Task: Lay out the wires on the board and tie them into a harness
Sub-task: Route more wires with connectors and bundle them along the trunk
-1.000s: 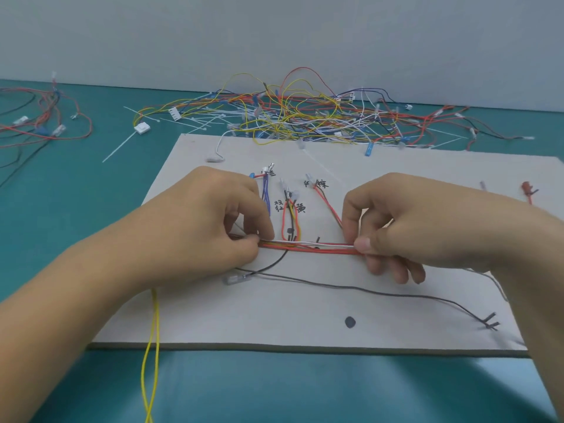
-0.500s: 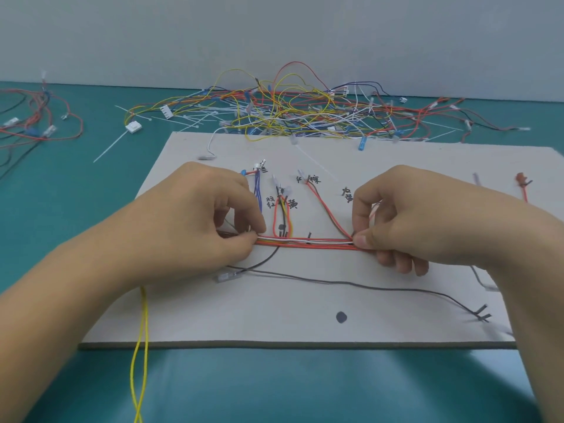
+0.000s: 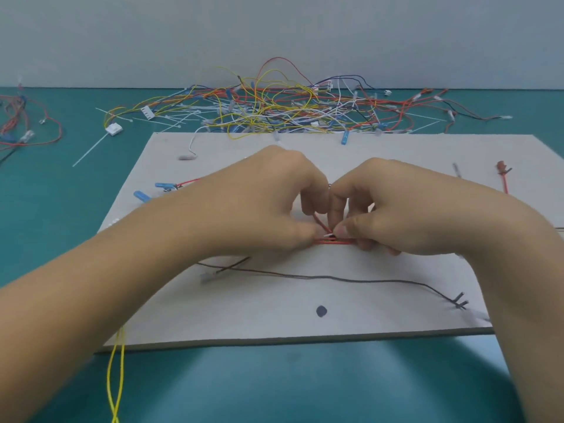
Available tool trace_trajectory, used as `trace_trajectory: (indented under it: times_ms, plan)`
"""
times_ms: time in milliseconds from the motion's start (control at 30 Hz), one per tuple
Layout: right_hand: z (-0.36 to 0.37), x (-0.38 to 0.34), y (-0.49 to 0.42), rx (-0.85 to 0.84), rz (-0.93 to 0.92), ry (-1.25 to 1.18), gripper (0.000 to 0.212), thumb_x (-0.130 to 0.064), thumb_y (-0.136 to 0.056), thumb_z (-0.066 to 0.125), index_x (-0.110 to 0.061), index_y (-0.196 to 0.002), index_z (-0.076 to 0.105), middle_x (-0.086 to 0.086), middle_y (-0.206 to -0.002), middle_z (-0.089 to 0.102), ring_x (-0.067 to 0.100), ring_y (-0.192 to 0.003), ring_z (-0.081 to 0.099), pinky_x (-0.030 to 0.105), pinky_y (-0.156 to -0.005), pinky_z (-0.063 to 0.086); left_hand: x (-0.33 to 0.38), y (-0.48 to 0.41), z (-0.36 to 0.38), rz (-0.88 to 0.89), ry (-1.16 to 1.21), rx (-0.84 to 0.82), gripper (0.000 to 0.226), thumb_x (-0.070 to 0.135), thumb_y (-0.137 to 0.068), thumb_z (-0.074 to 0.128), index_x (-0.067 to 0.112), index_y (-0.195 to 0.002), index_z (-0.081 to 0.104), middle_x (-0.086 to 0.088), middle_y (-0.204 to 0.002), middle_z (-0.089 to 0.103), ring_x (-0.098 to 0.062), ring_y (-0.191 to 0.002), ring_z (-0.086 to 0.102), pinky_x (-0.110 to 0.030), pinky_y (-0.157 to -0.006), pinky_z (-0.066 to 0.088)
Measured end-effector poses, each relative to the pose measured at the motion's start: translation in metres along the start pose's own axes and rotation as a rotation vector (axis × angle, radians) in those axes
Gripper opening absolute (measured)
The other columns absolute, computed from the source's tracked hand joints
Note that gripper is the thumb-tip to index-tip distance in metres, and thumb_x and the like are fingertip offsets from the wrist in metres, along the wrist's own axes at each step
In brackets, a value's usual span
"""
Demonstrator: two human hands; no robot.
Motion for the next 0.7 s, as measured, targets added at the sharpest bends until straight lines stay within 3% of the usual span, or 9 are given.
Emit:
trace_trajectory:
  times_ms: [67,200,367,567,700]
  plan:
    - [-0.001,0.002,0.001,-0.013,0.009,-0.025,0.016,-0.022,-0.094,0.066,-0.031,-0.081,0.068,-0.006,-0.065,0.072,0.011,-0.043,0.060,0.037,-0.052,0.058,-0.005,-0.008,0.006,-0.026,0.006,0.014,0.014,0.038,-0.079,0.074,0.032,-0.092,0.077,0.021,-0.081,0.064,0.015,-0.077,0.053,-0.013,-0.063,0.038]
    - [-0.008,0.009,0.004,0.025,0.035,-0.059,0.013,-0.016,-0.090,0.068,-0.025,-0.081,0.065,-0.005,-0.063,0.071,0.012,-0.042,0.063,0.021,-0.040,0.044,-0.001,-0.013,0.014,0.016,0.035,0.020,0.007,0.034,-0.080,0.079,0.031,-0.086,0.079,0.018,-0.076,0.069,0.015,-0.075,0.056,-0.003,-0.060,0.036]
    - [-0.018,0.032,0.008,0.057,0.151,-0.179,0.012,-0.012,-0.090,0.073,-0.014,-0.087,0.062,0.008,-0.060,0.070,0.026,-0.049,0.068,0.030,-0.044,0.052,0.001,-0.016,0.019,0.000,0.045,0.012,0.003,0.029,-0.082,0.081,0.029,-0.079,0.080,0.016,-0.070,0.068,0.010,-0.067,0.057,-0.003,-0.055,0.035]
    - [-0.024,0.051,0.013,0.074,0.266,-0.272,0.022,-0.007,-0.083,0.081,-0.007,-0.092,0.062,0.011,-0.060,0.071,0.023,-0.047,0.069,0.025,-0.042,0.052,-0.003,-0.022,0.024,-0.092,0.143,-0.047,0.007,0.021,-0.080,0.080,0.025,-0.074,0.078,0.021,-0.058,0.064,0.006,-0.056,0.059,-0.005,-0.047,0.036]
    - [-0.025,0.056,0.013,0.065,0.297,-0.251,0.015,-0.006,-0.079,0.084,-0.004,-0.081,0.070,0.015,-0.064,0.073,0.025,-0.052,0.071,0.028,-0.048,0.057,-0.006,-0.024,0.027,-0.131,0.180,-0.080,0.007,0.019,-0.079,0.079,0.024,-0.075,0.078,0.026,-0.058,0.064,0.004,-0.055,0.060,-0.007,-0.047,0.038]
Point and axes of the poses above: each hand's wrist, its own y-axis away from the middle knuckle, its own z-axis out of the palm, x = y × z, the point moved 10 cm from there along -y, towards the middle knuckle
